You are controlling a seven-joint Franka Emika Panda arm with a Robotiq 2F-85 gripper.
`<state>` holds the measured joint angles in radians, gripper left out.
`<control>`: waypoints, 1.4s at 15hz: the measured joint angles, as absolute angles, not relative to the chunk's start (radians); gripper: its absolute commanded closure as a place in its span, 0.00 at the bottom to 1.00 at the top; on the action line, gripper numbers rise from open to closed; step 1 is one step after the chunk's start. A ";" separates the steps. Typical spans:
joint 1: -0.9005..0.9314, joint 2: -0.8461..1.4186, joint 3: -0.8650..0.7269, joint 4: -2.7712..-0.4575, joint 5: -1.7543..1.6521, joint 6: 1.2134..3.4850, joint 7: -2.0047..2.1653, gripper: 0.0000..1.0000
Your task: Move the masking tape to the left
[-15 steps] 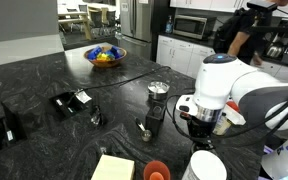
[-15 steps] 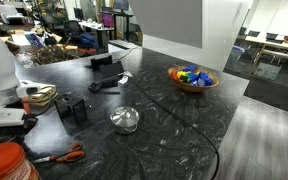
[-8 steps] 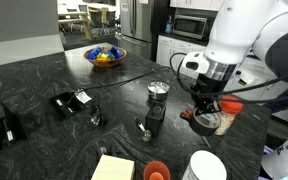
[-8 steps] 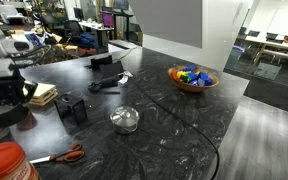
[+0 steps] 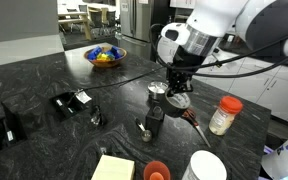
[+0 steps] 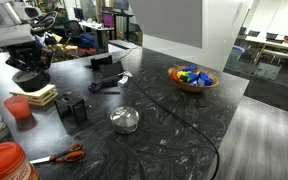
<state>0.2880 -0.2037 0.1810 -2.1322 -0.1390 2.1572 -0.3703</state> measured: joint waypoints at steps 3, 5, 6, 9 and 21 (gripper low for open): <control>0.286 -0.074 0.185 -2.027 -0.140 2.178 -0.380 0.98; 0.287 0.016 0.200 -1.939 -0.148 2.175 -0.397 0.98; 0.289 0.066 0.208 -1.888 -0.153 2.171 -0.408 0.98; 0.292 0.235 0.230 -1.721 -0.174 2.140 -0.440 0.98; 0.356 0.734 0.240 -1.221 -0.227 1.988 -0.463 0.52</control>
<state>0.3558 0.7337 0.2397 -1.2208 -0.2270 1.9877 -0.4627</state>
